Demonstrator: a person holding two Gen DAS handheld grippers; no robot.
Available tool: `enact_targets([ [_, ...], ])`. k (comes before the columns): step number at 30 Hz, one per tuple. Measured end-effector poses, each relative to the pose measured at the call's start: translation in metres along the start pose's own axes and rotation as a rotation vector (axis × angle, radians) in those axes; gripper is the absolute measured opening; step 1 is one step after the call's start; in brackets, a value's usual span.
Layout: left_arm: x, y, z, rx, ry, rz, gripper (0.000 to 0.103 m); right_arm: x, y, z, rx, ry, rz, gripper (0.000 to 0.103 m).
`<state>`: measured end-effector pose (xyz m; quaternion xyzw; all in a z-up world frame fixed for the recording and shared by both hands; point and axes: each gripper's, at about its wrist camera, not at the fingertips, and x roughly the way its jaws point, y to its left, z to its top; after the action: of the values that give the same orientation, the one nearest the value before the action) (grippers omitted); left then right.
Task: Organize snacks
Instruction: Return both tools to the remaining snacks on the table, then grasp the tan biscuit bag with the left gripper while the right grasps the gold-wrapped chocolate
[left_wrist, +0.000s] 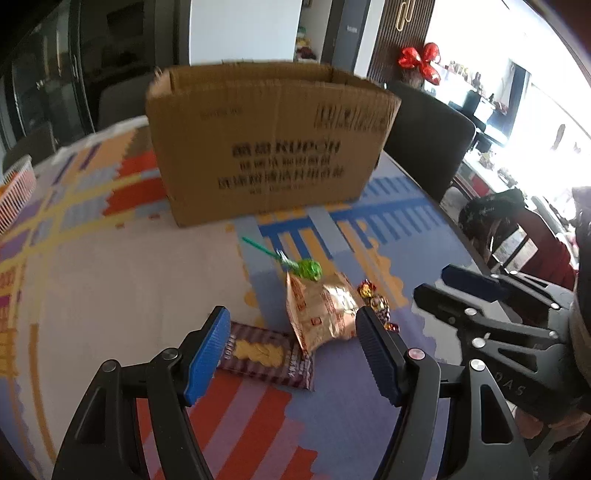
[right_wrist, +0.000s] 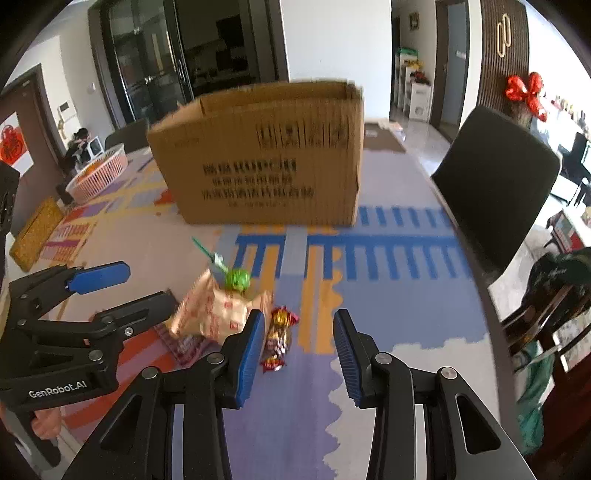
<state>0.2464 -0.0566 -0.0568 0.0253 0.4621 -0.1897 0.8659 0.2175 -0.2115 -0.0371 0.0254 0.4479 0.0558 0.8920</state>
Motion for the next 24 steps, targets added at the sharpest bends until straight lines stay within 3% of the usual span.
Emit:
enact_targets([
  [8, 0.022, 0.004, -0.005, -0.024, 0.041, -0.074, 0.069, 0.024, -0.001, -0.011, 0.021, 0.073, 0.024, 0.040],
  [24, 0.053, 0.012, 0.000, -0.079, 0.086, -0.153, 0.063, 0.052, -0.009, -0.011, 0.057, 0.105, 0.058, 0.040],
])
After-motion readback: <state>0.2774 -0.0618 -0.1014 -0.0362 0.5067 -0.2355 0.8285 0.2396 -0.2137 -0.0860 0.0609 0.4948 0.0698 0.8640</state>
